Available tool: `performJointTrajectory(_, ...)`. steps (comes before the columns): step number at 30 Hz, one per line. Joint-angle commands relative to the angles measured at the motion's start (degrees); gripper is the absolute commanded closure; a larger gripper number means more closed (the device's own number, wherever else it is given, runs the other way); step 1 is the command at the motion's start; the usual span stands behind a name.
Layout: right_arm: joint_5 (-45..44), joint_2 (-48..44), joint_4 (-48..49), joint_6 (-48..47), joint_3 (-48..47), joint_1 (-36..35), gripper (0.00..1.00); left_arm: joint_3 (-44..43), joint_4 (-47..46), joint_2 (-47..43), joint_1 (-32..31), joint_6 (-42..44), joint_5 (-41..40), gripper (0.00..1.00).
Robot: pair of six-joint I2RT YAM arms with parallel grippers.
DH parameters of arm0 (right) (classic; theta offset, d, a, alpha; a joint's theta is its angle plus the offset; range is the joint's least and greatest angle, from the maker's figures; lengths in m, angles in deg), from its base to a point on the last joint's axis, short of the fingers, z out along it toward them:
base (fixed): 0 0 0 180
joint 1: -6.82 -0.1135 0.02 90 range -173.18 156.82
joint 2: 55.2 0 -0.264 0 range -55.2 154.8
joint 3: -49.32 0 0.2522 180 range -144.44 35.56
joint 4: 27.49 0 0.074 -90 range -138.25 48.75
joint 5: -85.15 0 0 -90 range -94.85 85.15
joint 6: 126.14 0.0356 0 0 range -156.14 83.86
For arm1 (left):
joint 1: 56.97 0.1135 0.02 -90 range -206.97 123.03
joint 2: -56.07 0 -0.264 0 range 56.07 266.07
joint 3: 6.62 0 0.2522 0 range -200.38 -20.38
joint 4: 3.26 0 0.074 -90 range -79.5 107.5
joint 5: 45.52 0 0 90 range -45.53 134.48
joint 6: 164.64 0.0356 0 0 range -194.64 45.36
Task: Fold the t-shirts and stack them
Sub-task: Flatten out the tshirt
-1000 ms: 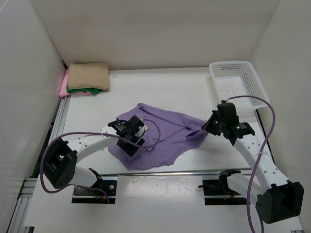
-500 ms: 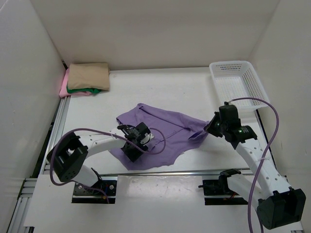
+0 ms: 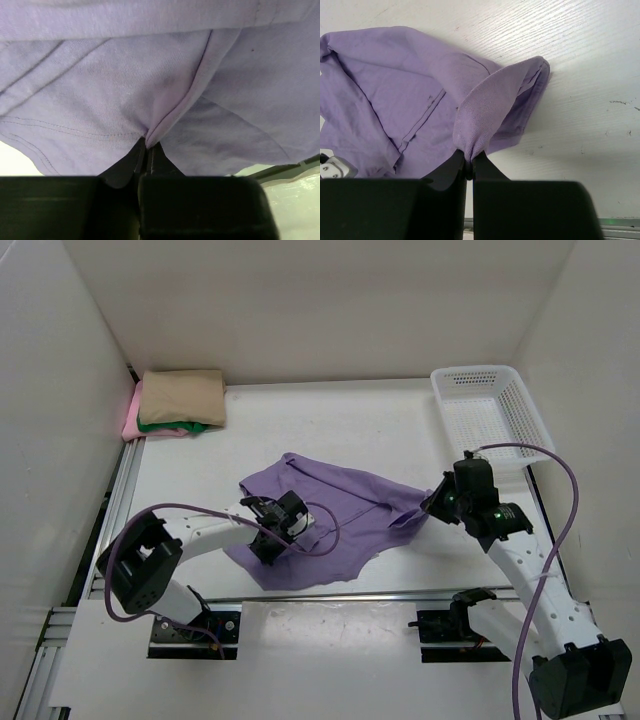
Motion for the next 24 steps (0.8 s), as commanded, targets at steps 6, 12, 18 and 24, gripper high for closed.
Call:
performJointTrajectory(6, 1.2, 12.9, 3.0, -4.3, -8.9, 5.7, 1.00, -16.1, -1.3, -0.5, 11.5, -0.1, -5.3, 0.90)
performJointTrajectory(12, 8.1, 45.9, -16.5, -9.4, -88.5, 11.5, 1.00, -80.9, 8.3, 21.8, 32.1, -0.1, -7.3, 0.90)
performJointTrajectory(18, 10.2, 35.0, 3.7, -3.1, -82.0, 15.8, 1.00, -84.9, -5.2, 13.3, 41.2, -0.1, -8.9, 0.90)
performJointTrajectory(24, 11.6, 20.1, 8.5, -2.8, -50.4, 15.8, 1.00, -61.0, -6.0, 4.9, 41.2, -0.1, -7.2, 0.90)
